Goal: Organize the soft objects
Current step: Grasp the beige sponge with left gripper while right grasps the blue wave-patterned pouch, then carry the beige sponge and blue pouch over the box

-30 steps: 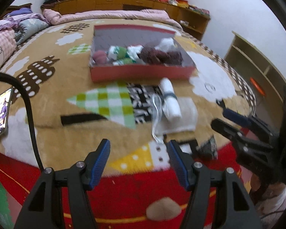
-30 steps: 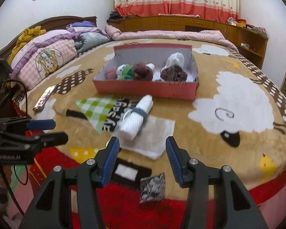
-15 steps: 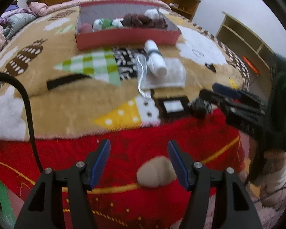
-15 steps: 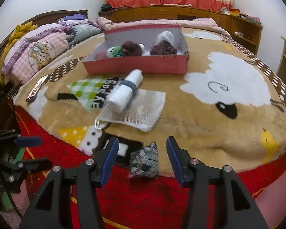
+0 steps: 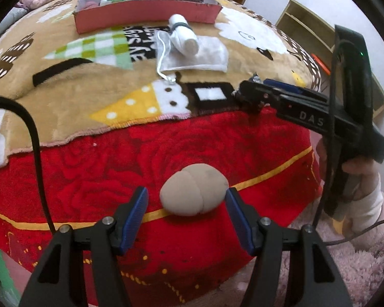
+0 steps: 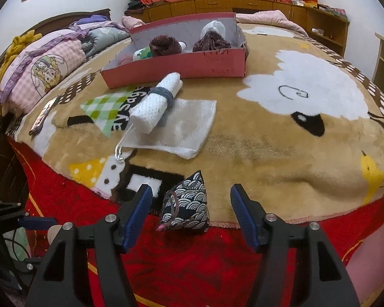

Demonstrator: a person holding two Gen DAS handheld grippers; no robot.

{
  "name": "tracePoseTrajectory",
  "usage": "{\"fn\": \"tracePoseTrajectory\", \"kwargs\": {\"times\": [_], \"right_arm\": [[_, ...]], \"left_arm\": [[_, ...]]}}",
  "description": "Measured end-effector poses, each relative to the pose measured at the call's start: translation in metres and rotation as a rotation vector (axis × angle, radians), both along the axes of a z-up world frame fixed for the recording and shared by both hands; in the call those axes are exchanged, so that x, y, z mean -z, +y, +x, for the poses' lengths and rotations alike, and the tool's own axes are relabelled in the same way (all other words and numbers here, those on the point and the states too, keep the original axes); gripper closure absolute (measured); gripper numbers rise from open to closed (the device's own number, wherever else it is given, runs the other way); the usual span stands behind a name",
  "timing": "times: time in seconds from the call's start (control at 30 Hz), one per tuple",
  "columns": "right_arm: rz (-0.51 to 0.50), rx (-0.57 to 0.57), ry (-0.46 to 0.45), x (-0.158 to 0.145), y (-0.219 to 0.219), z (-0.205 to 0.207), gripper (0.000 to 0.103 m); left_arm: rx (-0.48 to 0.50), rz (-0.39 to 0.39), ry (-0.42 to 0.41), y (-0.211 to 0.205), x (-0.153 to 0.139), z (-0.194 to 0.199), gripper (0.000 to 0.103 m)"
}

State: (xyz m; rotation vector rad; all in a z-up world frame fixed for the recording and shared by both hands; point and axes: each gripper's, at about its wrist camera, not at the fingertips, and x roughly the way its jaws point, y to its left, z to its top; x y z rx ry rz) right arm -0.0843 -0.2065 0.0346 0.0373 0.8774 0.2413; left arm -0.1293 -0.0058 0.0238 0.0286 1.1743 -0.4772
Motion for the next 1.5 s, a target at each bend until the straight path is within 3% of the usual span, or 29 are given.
{"fn": "tracePoseTrajectory", "kwargs": {"times": [0.1, 0.23, 0.4, 0.5, 1.0, 1.5], "right_arm": [[0.002, 0.000, 0.014, 0.005, 0.001, 0.002, 0.038], [0.013, -0.010, 0.040, 0.011, 0.004, 0.004, 0.039], [-0.016, -0.020, 0.029, 0.014, 0.008, 0.003, 0.061], [-0.018, -0.024, 0.023, 0.014, 0.009, 0.002, 0.067], [0.005, -0.051, -0.041, -0.010, 0.014, -0.003, 0.069], [0.018, -0.067, -0.110, -0.043, 0.017, 0.024, 0.069]], "left_arm": [[0.012, -0.004, 0.005, -0.002, 0.002, 0.000, 0.039], [0.028, -0.028, 0.014, -0.004, 0.003, 0.001, 0.053], [0.029, -0.036, 0.003, -0.006, 0.003, 0.002, 0.059], [0.029, -0.041, -0.001, -0.005, 0.002, 0.001, 0.062], [-0.017, -0.037, -0.076, 0.002, -0.016, 0.011, 0.063], [-0.145, -0.030, -0.193, 0.008, -0.055, 0.068, 0.063]]}}
